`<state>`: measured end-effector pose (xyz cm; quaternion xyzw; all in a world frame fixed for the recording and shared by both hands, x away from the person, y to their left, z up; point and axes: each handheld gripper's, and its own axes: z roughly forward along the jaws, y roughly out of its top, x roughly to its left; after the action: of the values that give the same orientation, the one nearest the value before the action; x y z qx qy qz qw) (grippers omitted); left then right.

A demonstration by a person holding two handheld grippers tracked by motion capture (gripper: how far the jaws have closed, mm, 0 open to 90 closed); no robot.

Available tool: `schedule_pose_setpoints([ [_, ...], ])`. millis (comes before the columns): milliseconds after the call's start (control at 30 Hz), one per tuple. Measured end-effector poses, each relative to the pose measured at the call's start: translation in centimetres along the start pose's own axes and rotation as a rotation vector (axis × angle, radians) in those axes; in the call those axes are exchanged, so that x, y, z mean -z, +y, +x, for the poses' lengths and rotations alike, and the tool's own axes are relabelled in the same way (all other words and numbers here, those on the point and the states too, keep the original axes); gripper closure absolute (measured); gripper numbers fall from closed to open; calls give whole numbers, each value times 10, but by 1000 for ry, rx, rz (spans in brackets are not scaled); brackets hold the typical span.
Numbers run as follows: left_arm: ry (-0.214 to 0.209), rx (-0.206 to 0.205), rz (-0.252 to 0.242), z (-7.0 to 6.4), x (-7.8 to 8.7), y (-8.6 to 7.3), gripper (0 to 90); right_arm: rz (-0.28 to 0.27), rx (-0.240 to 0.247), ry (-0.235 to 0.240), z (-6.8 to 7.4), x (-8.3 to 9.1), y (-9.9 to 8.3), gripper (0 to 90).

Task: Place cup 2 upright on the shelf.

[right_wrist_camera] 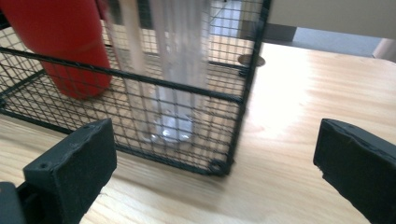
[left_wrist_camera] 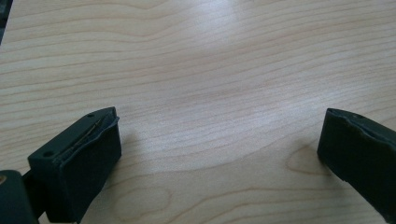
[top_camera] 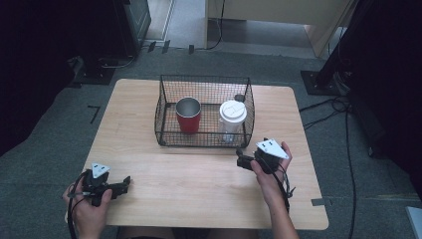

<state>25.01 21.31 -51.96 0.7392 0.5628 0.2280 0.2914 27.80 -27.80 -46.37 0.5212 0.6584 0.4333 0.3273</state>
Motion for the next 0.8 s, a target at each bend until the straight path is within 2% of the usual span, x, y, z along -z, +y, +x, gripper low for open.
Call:
schedule_pose_setpoints([
  [800, 0, -2, 2, 0, 0, 0, 0, 48, -84, -123, -53, 36, -42, 0],
])
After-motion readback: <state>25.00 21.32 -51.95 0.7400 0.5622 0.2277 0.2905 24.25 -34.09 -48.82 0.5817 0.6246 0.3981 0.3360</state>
